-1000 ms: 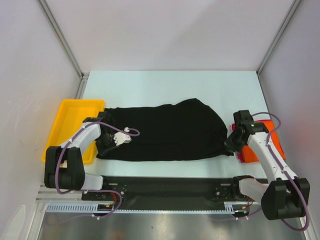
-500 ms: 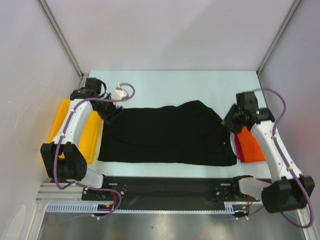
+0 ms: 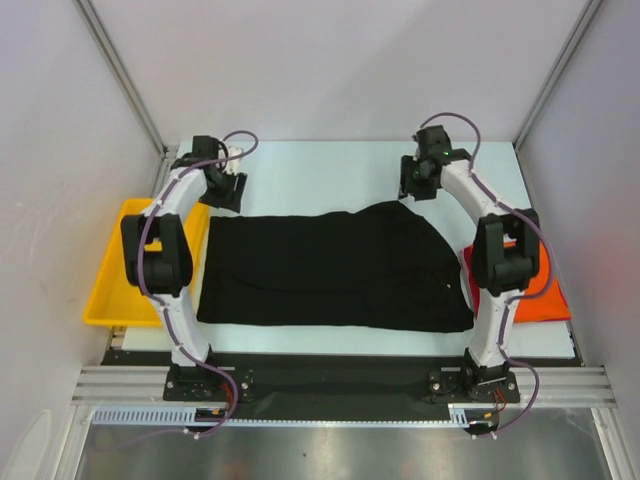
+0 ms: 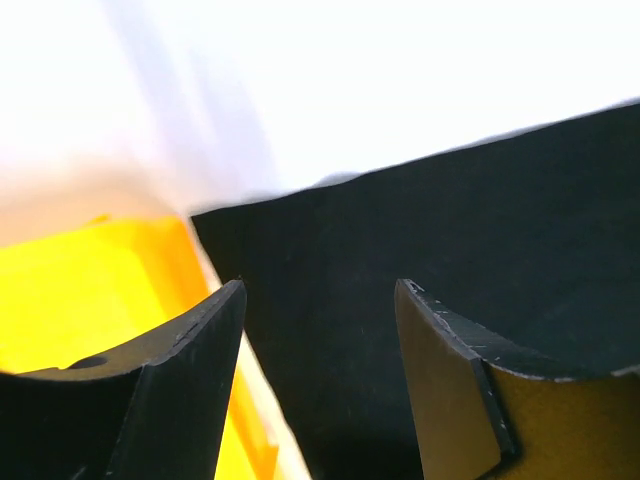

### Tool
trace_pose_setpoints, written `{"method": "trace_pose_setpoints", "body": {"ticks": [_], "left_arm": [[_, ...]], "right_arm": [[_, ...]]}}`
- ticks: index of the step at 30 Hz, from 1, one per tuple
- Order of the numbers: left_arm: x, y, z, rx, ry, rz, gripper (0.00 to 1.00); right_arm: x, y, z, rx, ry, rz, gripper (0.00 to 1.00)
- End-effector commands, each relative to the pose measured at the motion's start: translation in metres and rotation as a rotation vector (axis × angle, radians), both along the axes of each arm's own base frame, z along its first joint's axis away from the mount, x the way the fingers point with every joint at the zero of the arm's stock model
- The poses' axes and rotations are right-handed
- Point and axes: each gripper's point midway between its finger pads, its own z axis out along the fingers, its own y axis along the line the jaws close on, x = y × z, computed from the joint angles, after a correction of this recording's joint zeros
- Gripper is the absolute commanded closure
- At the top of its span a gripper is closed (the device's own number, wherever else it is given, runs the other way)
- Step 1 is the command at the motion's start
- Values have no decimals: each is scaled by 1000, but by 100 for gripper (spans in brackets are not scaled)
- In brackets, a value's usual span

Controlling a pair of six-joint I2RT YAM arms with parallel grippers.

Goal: Fold and stack the t-shirts
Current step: Fold the tshirt

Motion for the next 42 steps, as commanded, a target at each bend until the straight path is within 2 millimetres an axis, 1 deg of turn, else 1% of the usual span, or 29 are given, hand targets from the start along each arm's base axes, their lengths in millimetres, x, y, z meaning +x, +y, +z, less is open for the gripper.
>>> {"method": "trace_pose_setpoints", "body": {"ticks": [1, 2, 3, 4, 5, 6, 9, 10, 12, 13, 16, 18, 19, 20, 22, 23, 25, 26, 27, 29, 30, 31, 32, 33, 34, 35, 36, 37, 42], "left_arm": [[12, 8, -12, 22, 13, 39, 33], [13, 10, -16, 34, 18, 37, 33], [14, 15, -22, 63, 31, 44, 32], [15, 17, -33, 78, 52, 34, 32], [19, 23, -35, 109, 54, 47, 31], [21, 28, -37, 136, 60, 58, 31], [27, 31, -47, 151, 87, 70, 29], [28, 32, -50, 152, 93, 75, 29], [31, 31, -55, 146, 103, 77, 28], [31, 30, -56, 142, 109, 74, 28], [25, 28, -66, 132, 141, 66, 27], [24, 27, -66, 126, 141, 65, 28], [23, 26, -66, 125, 140, 64, 28], [22, 25, -66, 117, 138, 59, 28], [23, 22, -59, 106, 121, 46, 28], [24, 21, -56, 100, 115, 39, 28], [25, 20, -47, 95, 95, 24, 28], [26, 20, -44, 97, 87, 21, 28], [27, 20, -43, 98, 85, 19, 28], [28, 21, -37, 103, 69, 15, 28], [29, 21, -35, 105, 63, 13, 28], [30, 20, -32, 103, 53, 13, 28], [32, 20, -31, 101, 48, 14, 28], [33, 20, -30, 101, 40, 14, 28], [36, 20, -28, 101, 34, 14, 28], [37, 20, -31, 100, 42, 15, 28], [38, 17, -32, 82, 42, 14, 28], [38, 14, -32, 68, 48, 8, 28], [38, 9, -50, 38, 97, 1, 27]], "right_arm": [[28, 34, 14, -63, -120, 210, 45], [31, 40, 9, -68, -122, 239, 43], [32, 50, -9, -80, -99, 276, 39], [34, 54, -17, -92, -88, 291, 38], [41, 58, -14, -118, -108, 332, 37], [37, 62, -38, -144, -50, 354, 36], [41, 70, -47, -188, -28, 397, 36], [41, 71, -62, -199, -1, 409, 36], [45, 73, -61, -218, 0, 421, 36], [44, 75, -69, -214, 19, 432, 36], [44, 81, -73, -199, 29, 453, 40], [46, 80, -75, -204, 26, 455, 51], [50, 81, -70, -203, 14, 452, 59], [49, 80, -73, -206, 28, 451, 76], [51, 80, -66, -206, 19, 446, 90], [51, 77, -63, -213, 17, 441, 100], [54, 68, -49, -235, -7, 402, 100], [57, 49, -46, -284, -7, 343, 100], [59, 42, -26, -287, -41, 308, 100], [58, 28, -14, -250, -60, 241, 100], [59, 16, 12, -222, -108, 204, 100], [55, 16, 21, -195, -129, 201, 100], [50, 18, 15, -167, -139, 214, 100], [45, 21, 18, -154, -157, 227, 100], [44, 26, 43, -130, -229, 238, 100], [38, 31, 44, -110, -231, 252, 100], [28, 32, 35, -102, -209, 256, 100], [25, 35, 42, -81, -224, 262, 100], [9, 30, 30, -56, -193, 240, 100]]}}
